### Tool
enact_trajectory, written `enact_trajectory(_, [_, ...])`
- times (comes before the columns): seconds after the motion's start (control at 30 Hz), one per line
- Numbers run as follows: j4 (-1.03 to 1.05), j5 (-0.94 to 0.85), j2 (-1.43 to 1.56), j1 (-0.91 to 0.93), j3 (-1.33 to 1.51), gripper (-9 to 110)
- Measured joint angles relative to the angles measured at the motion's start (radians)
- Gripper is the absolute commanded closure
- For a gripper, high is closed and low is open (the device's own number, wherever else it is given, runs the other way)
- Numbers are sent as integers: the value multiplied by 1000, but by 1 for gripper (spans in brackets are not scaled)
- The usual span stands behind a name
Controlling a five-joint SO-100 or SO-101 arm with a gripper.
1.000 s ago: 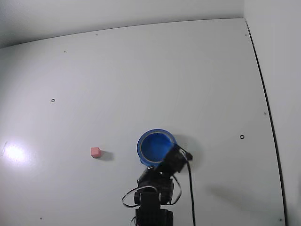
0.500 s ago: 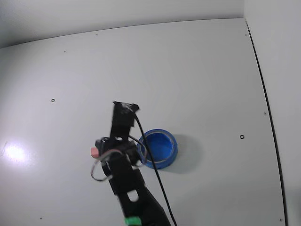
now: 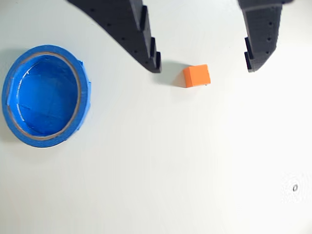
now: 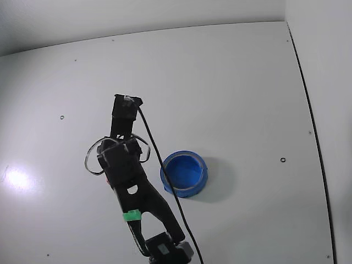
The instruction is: Grasp a block and put it in the bin.
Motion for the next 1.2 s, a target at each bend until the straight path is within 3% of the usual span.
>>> enact_trajectory(0.37, [0,44,-132,-187,-25,78])
enact_trajectory(1.2, [-183,38,-468,-199,-38,78])
